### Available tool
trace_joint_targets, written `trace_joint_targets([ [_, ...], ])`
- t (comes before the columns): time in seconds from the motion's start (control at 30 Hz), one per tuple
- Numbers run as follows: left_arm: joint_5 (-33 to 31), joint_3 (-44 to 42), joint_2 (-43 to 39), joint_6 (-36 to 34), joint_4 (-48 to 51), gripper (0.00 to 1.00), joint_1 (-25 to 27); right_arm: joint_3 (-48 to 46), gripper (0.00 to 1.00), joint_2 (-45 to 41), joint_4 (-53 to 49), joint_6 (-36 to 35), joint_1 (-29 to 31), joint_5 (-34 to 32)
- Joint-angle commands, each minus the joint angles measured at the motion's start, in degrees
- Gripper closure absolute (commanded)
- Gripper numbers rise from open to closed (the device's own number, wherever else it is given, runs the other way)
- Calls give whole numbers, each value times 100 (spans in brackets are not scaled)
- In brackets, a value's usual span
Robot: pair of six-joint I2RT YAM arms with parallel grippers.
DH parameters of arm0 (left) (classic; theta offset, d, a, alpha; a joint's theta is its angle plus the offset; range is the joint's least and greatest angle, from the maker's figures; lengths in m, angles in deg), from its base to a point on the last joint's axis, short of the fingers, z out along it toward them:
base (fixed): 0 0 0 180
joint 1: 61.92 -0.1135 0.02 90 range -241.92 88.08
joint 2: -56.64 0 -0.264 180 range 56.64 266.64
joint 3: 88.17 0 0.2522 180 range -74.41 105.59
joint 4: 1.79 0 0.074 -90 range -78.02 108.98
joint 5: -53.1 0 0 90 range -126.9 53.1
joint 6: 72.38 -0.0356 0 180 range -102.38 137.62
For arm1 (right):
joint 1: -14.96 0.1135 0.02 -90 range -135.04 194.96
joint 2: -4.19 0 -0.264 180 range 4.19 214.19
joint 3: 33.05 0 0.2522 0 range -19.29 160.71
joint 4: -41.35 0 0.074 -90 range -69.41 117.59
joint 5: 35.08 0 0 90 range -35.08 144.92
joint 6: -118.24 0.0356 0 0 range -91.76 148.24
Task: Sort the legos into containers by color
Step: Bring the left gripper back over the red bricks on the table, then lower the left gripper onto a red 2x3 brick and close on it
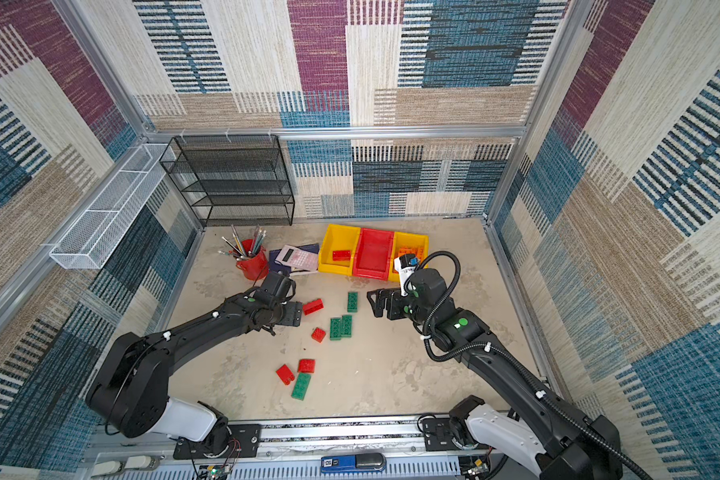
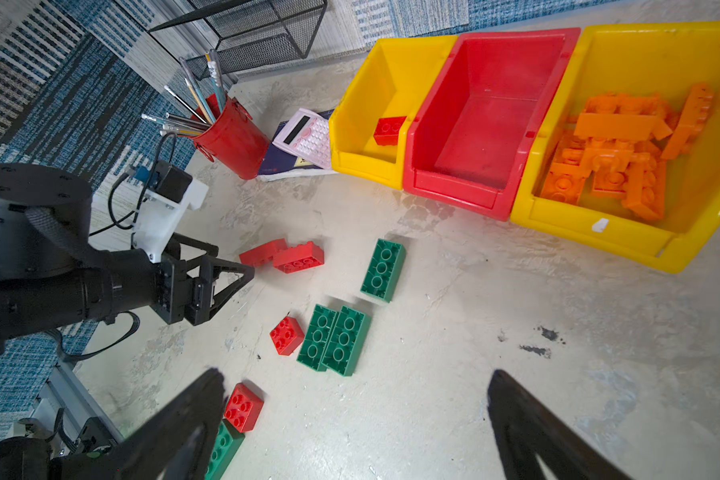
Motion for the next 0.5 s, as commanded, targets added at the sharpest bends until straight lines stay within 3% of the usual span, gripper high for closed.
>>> trace_joint_targets([
  [0.0, 46, 234, 185, -816, -37, 17, -4, 80, 0, 14, -29, -45, 6, -94],
  [0.47, 214, 936, 947, -1399, 567, 28, -35, 198, 0, 82, -155, -110, 9, -195],
])
